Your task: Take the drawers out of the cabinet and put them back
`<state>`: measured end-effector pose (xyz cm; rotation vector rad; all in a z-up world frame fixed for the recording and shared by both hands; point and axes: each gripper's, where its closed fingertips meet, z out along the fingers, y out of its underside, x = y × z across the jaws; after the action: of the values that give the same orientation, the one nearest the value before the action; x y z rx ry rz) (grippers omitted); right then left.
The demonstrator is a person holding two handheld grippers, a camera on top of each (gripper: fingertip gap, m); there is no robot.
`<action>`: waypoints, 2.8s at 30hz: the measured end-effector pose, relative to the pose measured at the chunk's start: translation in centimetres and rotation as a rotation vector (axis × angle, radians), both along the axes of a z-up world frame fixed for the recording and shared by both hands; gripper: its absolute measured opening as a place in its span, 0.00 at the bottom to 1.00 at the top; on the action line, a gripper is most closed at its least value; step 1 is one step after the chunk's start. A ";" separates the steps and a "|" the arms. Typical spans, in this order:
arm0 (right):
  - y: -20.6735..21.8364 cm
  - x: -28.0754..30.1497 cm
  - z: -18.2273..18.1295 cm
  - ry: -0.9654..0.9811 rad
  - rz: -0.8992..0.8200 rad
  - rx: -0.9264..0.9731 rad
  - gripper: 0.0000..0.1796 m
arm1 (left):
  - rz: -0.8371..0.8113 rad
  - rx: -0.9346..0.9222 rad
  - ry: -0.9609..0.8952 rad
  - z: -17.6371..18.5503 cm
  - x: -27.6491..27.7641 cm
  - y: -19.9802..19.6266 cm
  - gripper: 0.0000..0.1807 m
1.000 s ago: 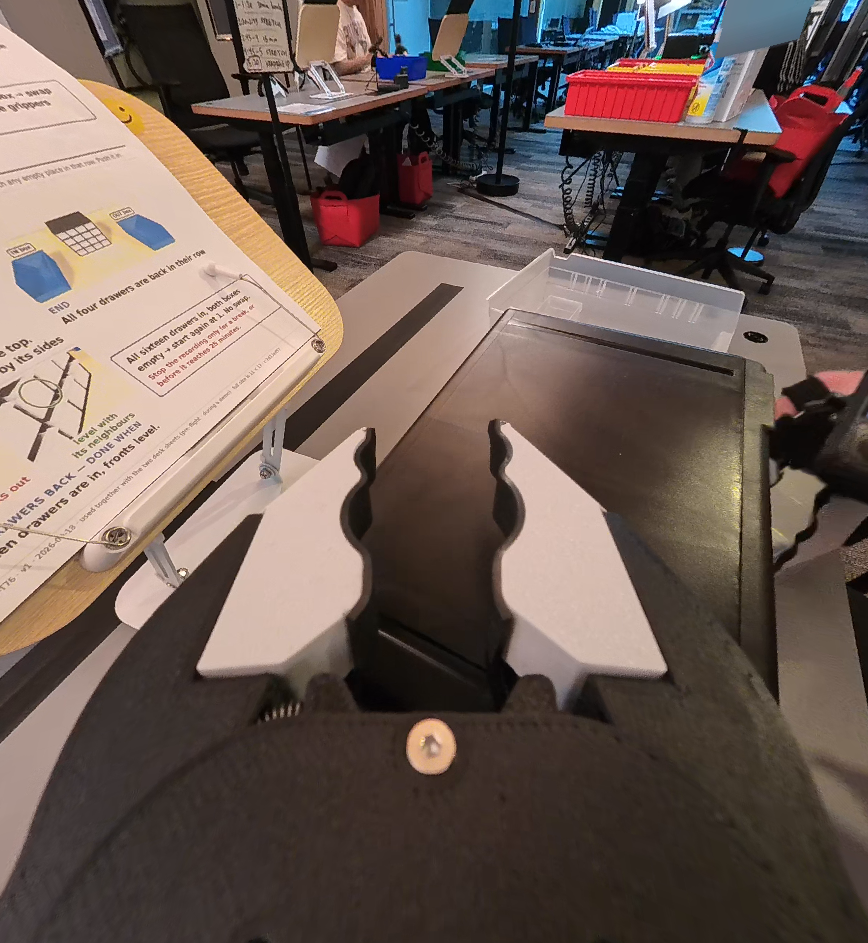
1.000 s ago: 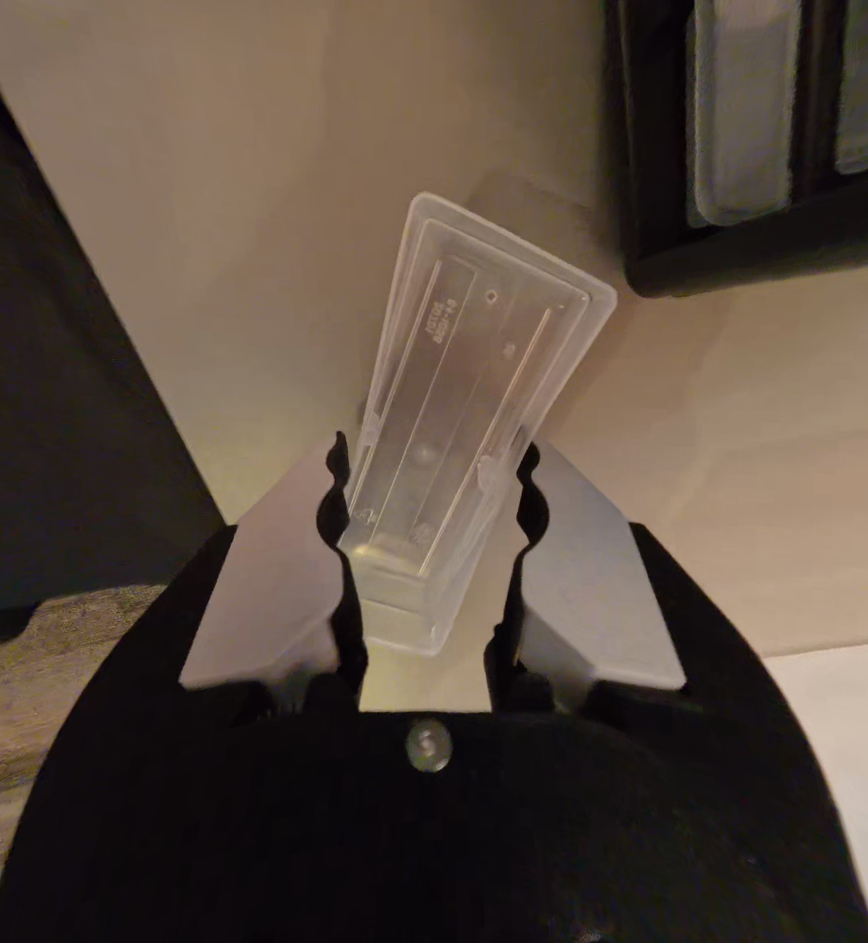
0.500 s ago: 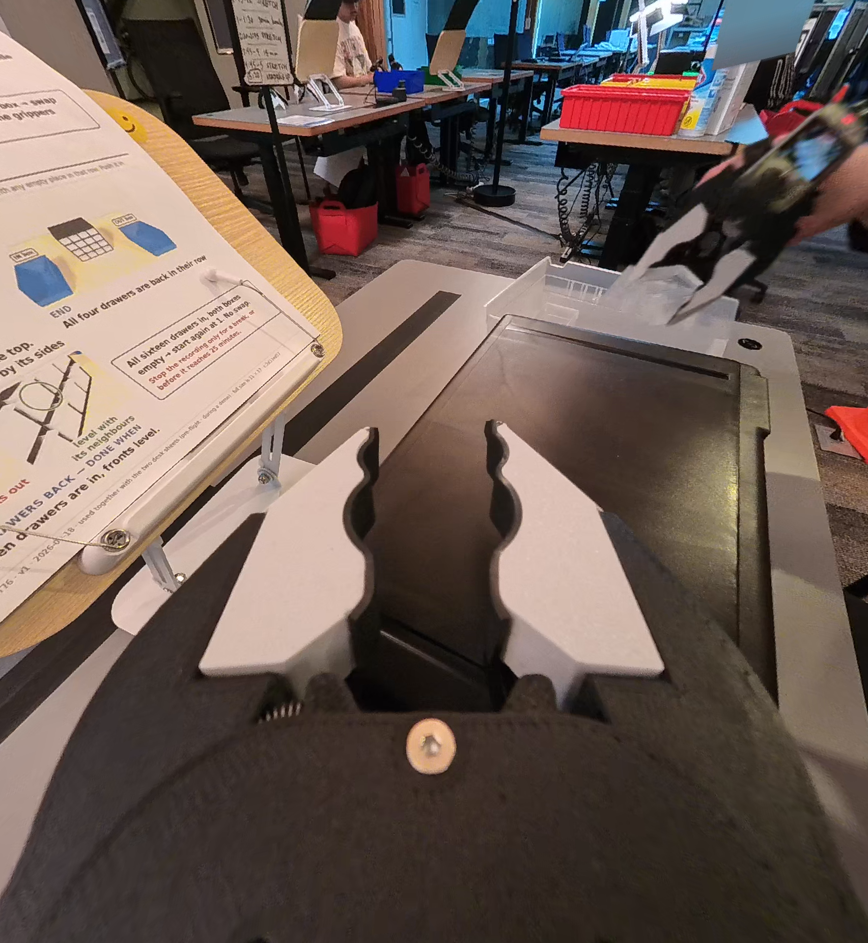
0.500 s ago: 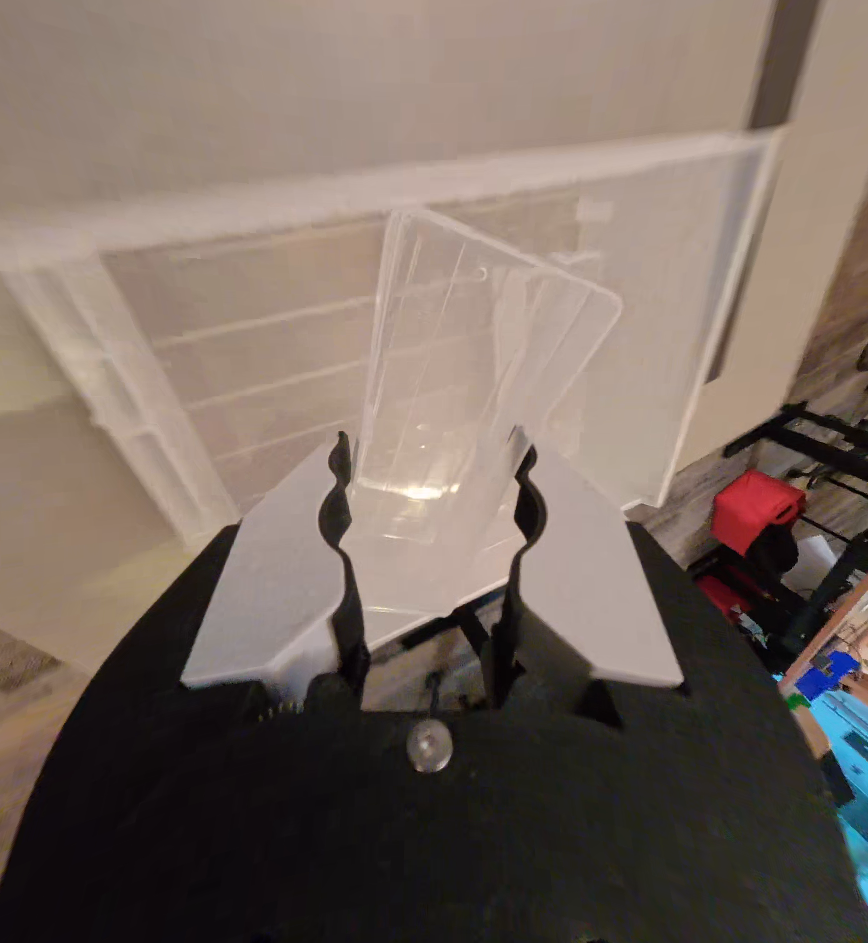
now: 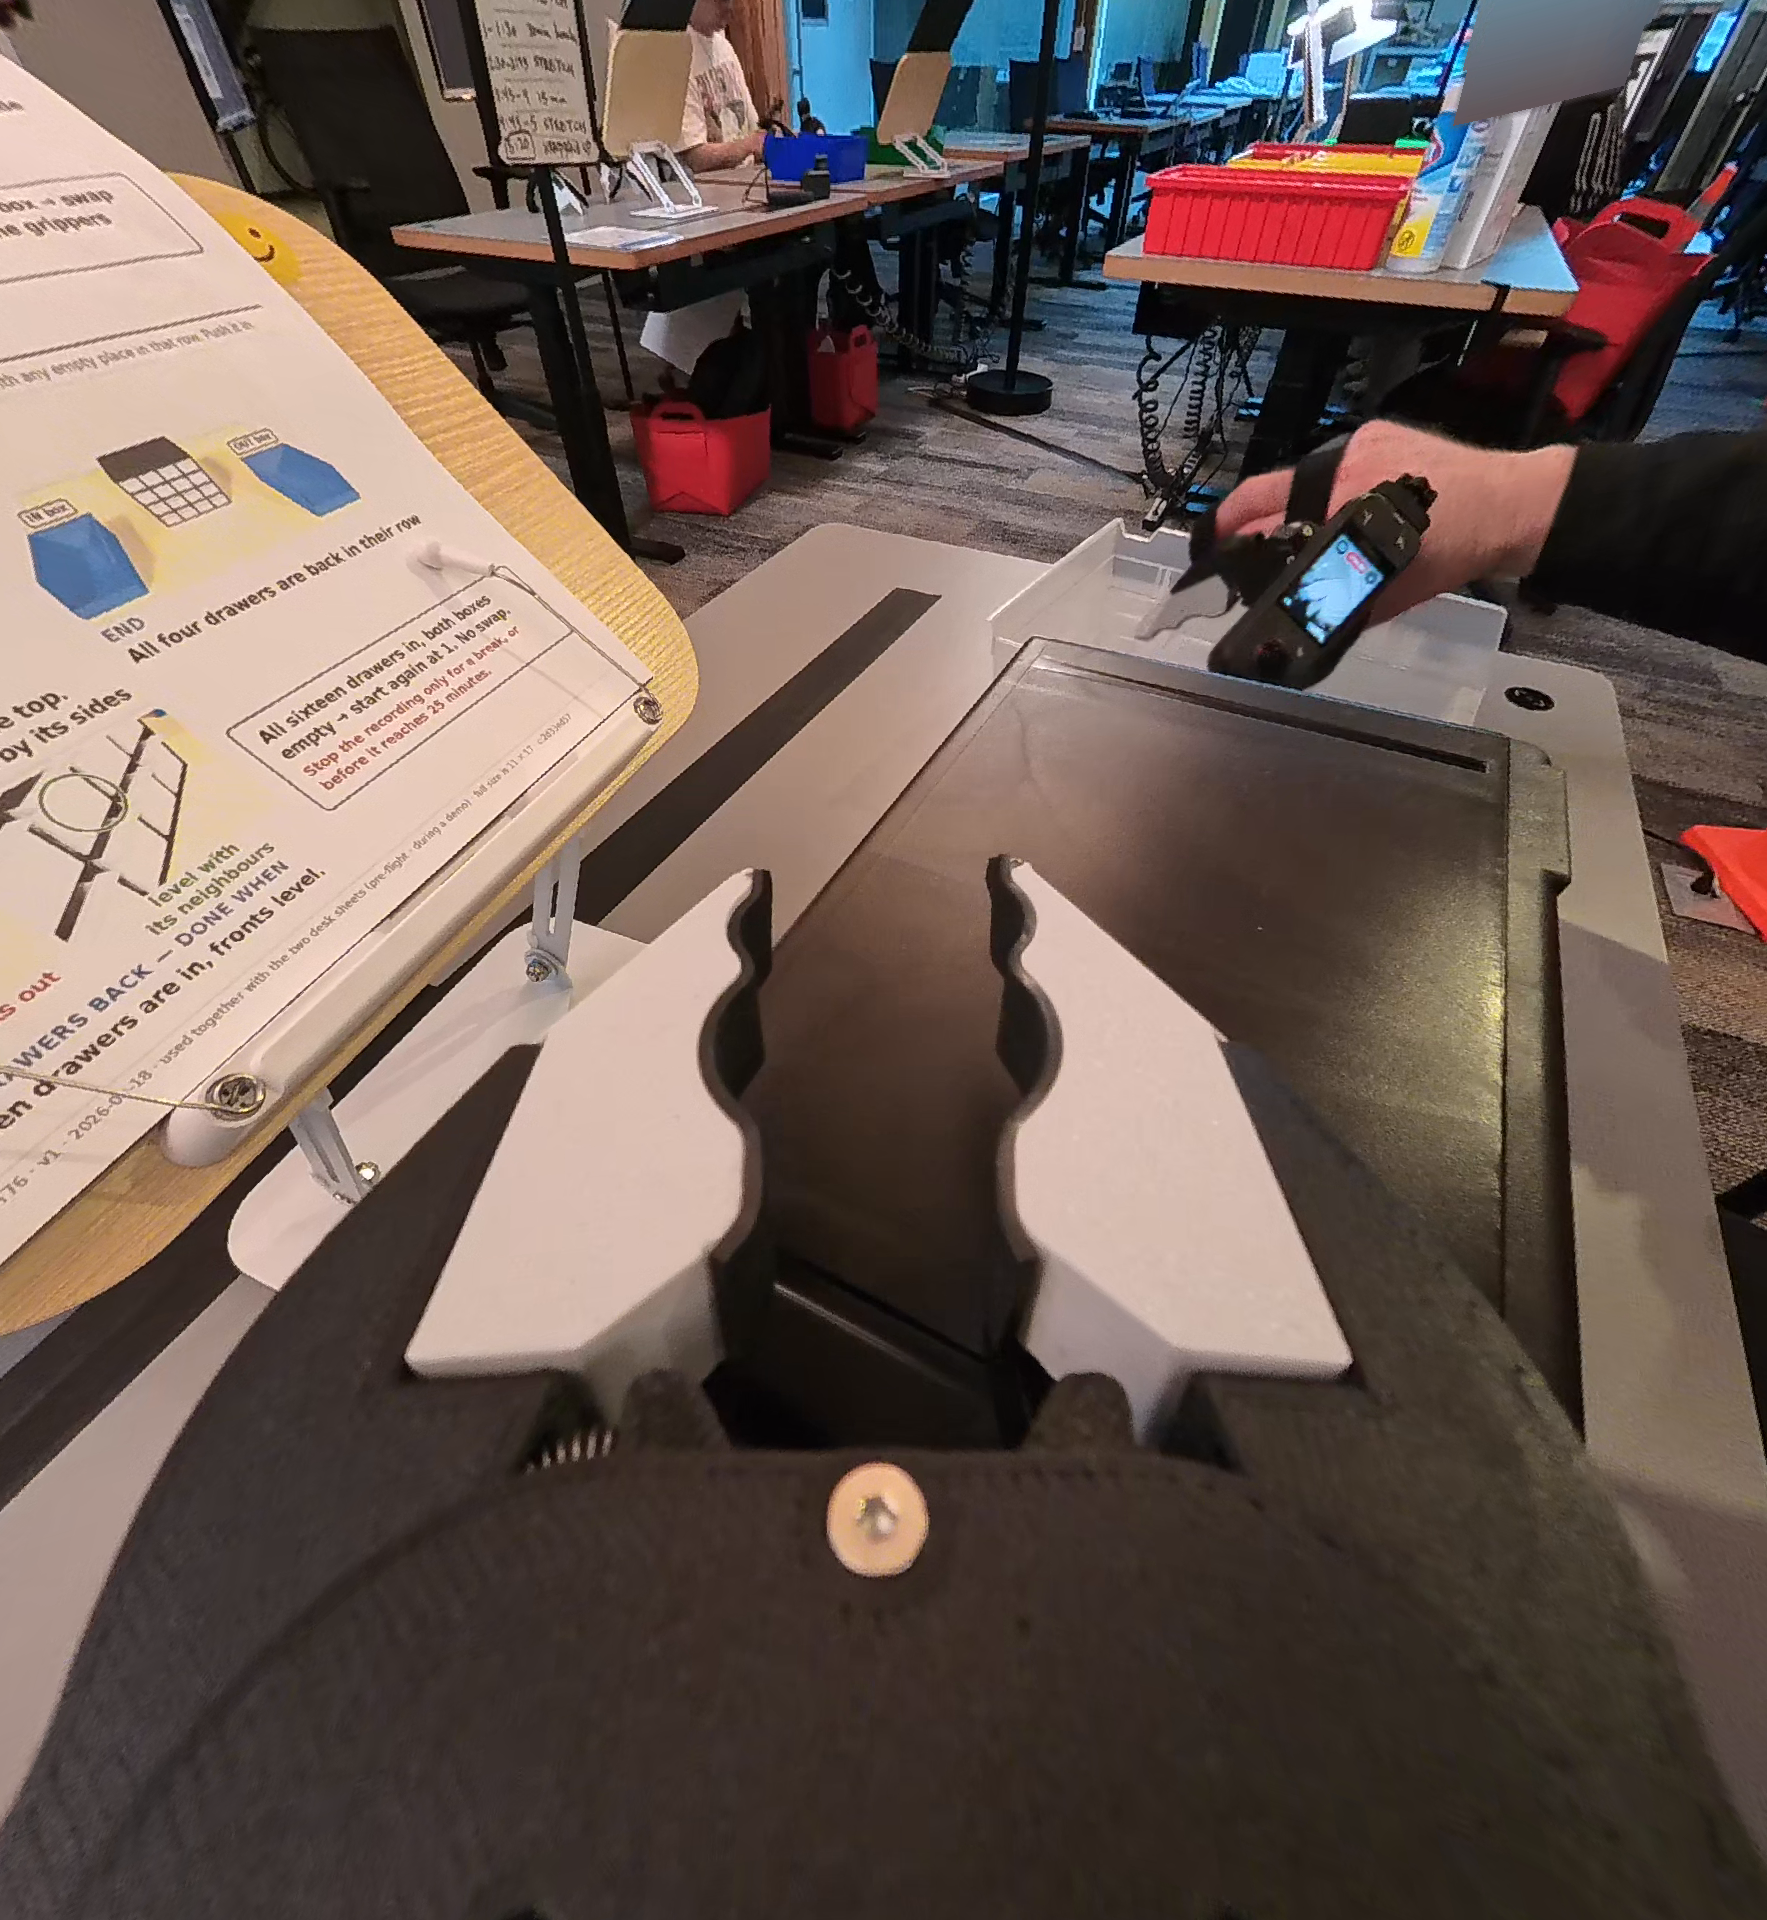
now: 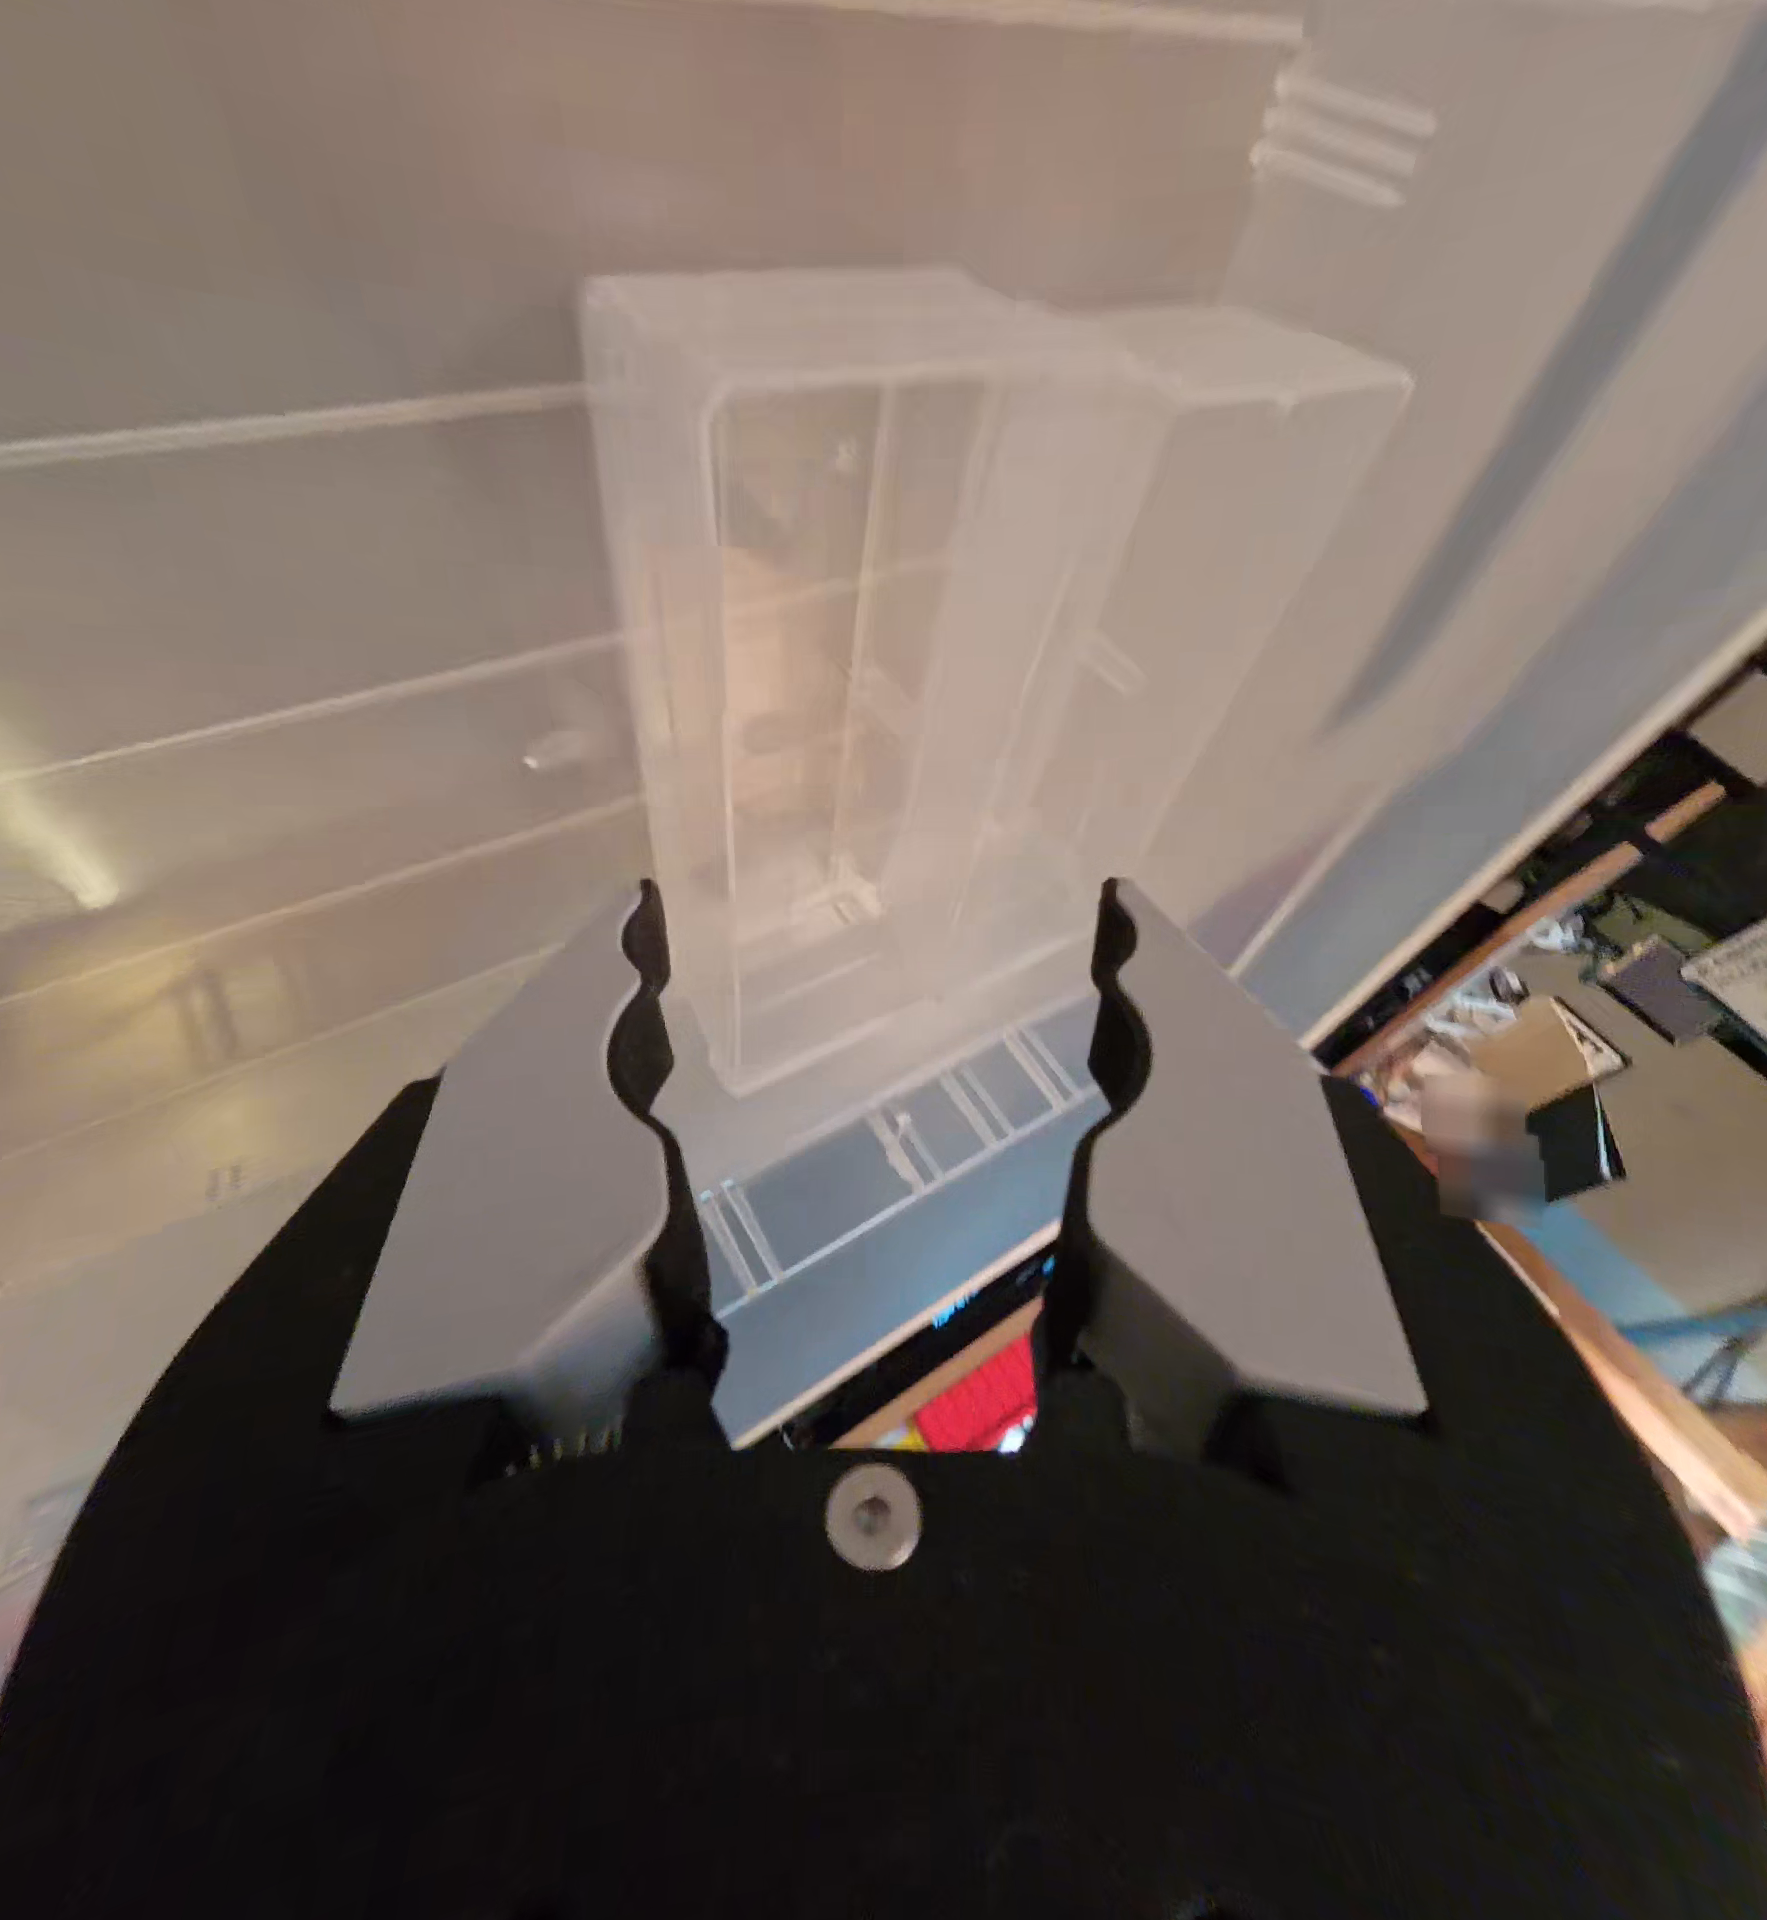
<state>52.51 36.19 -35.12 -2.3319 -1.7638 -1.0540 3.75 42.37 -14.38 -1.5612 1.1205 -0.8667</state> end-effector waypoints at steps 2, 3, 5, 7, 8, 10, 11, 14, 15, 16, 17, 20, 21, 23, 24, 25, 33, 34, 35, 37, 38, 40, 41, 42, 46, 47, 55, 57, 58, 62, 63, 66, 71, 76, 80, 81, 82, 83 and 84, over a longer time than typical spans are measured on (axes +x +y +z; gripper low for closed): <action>0.2 0.6 1.2 -0.030 -0.046 0.047 0.45 | 0.000 0.000 0.002 0.0 0.0 0.0 0.23; 0.0 0.6 1.9 -0.018 -0.074 0.069 0.44 | 0.000 0.000 0.002 0.0 0.0 0.0 0.23; -0.5 -0.5 3.9 0.054 -0.108 0.132 0.38 | 0.000 0.001 0.000 0.0 0.0 0.0 0.23; -1.2 -3.0 6.8 0.177 -0.099 0.223 0.29 | 0.000 0.001 -0.002 0.0 0.0 0.0 0.23; -1.7 -5.5 8.8 0.262 -0.047 0.288 0.23 | -0.001 0.002 -0.003 0.0 0.0 0.0 0.23; -3.4 -12.8 13.5 0.450 0.153 0.431 0.10 | -0.002 0.002 -0.005 0.0 0.0 0.0 0.23; -4.9 -17.6 16.0 0.552 0.303 0.510 0.09 | -0.002 0.003 -0.006 0.0 0.0 0.0 0.23; -11.0 -31.2 19.4 0.719 0.713 0.613 0.09 | 0.001 0.004 -0.007 0.0 0.0 0.0 0.22; -12.3 -34.8 18.9 0.720 0.774 0.605 0.10 | 0.002 0.004 -0.008 0.1 -0.1 0.1 0.22; -13.1 -38.0 17.9 0.714 0.822 0.593 0.12 | 0.002 0.005 -0.011 0.1 -0.1 0.1 0.22; -13.5 -41.0 16.6 0.697 0.867 0.591 0.13 | 0.003 0.005 -0.012 0.1 -0.1 0.1 0.22; -13.0 -47.7 11.6 0.600 0.960 0.598 0.12 | 0.005 0.002 -0.009 0.0 -0.1 0.1 0.22; -12.4 -49.5 10.4 0.573 0.993 0.624 0.12 | 0.005 0.002 -0.008 0.0 -0.1 0.1 0.22; -11.2 -52.2 8.4 0.583 1.013 0.653 0.07 | 0.006 0.001 -0.007 0.0 -0.1 0.1 0.22; -10.6 -53.2 8.0 0.624 0.998 0.670 0.10 | 0.006 0.001 -0.009 0.0 -0.1 0.1 0.22; -9.8 -54.1 7.6 0.636 0.985 0.690 0.14 | 0.007 0.001 -0.011 0.1 -0.1 0.1 0.22; -5.0 -56.0 5.5 0.490 0.974 0.787 0.20 | 0.005 0.003 -0.013 0.1 -0.1 0.1 0.22; -4.9 -56.0 5.5 0.483 0.983 0.798 0.19 | 0.005 0.005 -0.017 0.1 -0.1 0.1 0.22; -4.9 -56.1 5.7 0.488 0.987 0.805 0.17 | 0.006 0.006 -0.021 0.1 -0.1 0.1 0.22; -4.8 -56.1 6.2 0.505 0.996 0.821 0.10 | 0.006 0.007 -0.023 0.1 -0.1 0.1 0.22; -4.8 -56.1 6.3 0.511 1.001 0.819 0.10 | 0.006 0.007 -0.022 0.1 -0.1 0.1 0.22; -4.8 -56.2 6.3 0.509 1.013 0.820 0.10 | 0.005 0.007 -0.021 0.1 -0.1 0.1 0.22; -4.8 -56.2 6.3 0.508 1.017 0.820 0.10 | 0.005 0.007 -0.020 0.1 -0.1 0.0 0.22; -4.9 -56.1 6.3 0.514 1.012 0.812 0.09 | 0.004 0.007 -0.020 0.1 -0.1 0.1 0.22; -6.5 -56.6 6.0 0.542 1.028 0.783 0.07 | 0.003 0.007 -0.019 0.1 -0.1 0.0 0.22; -7.0 -56.6 6.0 0.551 1.028 0.774 0.07 | 0.003 0.007 -0.019 0.1 -0.1 0.0 0.22; -12.4 -57.7 6.2 0.650 1.076 0.688 0.06 | 0.004 0.007 -0.019 0.1 -0.1 0.1 0.22; -13.2 -57.7 6.3 0.665 1.062 0.672 0.06 | 0.005 0.007 -0.019 0.1 -0.1 0.1 0.22; -13.6 -57.7 6.3 0.669 1.062 0.672 0.06 | 0.005 0.006 -0.019 0.1 -0.1 0.1 0.22; -14.9 -57.8 6.3 0.720 1.049 0.658 0.06 | 0.006 0.006 -0.018 0.1 -0.1 0.1 0.22; -15.5 -58.0 6.2 0.753 1.045 0.643 0.06 | 0.007 0.005 -0.018 0.1 -0.1 0.1 0.22; -17.0 -58.6 5.8 0.751 1.077 0.633 0.06 | 0.008 0.005 -0.014 0.1 -0.1 0.1 0.22; -18.2 -58.8 7.4 0.811 1.077 0.626 0.05 | 0.009 0.005 -0.015 0.1 -0.1 0.1 0.22; -18.6 -58.8 9.3 0.849 1.077 0.615 0.01 | 0.008 0.005 -0.014 0.1 -0.1 0.1 0.22; -17.3 -57.5 9.8 0.871 1.054 0.610 0.01 | 0.008 0.005 -0.014 0.1 -0.1 0.1 0.22; -17.3 -57.2 10.0 0.882 1.053 0.604 0.01 | 0.008 0.005 -0.014 0.1 -0.1 0.1 0.22; -17.5 -56.9 10.3 0.904 1.059 0.581 0.00 | 0.008 0.005 -0.014 0.1 -0.1 0.1 0.22; -18.0 -56.8 10.4 0.932 1.076 0.544 0.00 | 0.007 0.006 -0.014 0.1 -0.1 0.1 0.22; -18.3 -56.5 10.5 0.950 1.077 0.518 0.00 | 0.007 0.006 -0.015 0.1 -0.1 0.1 0.22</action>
<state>-3.95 17.85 -24.59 -0.9453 -1.5988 -0.1091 3.66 42.45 -14.26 -1.5504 1.1052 -0.8687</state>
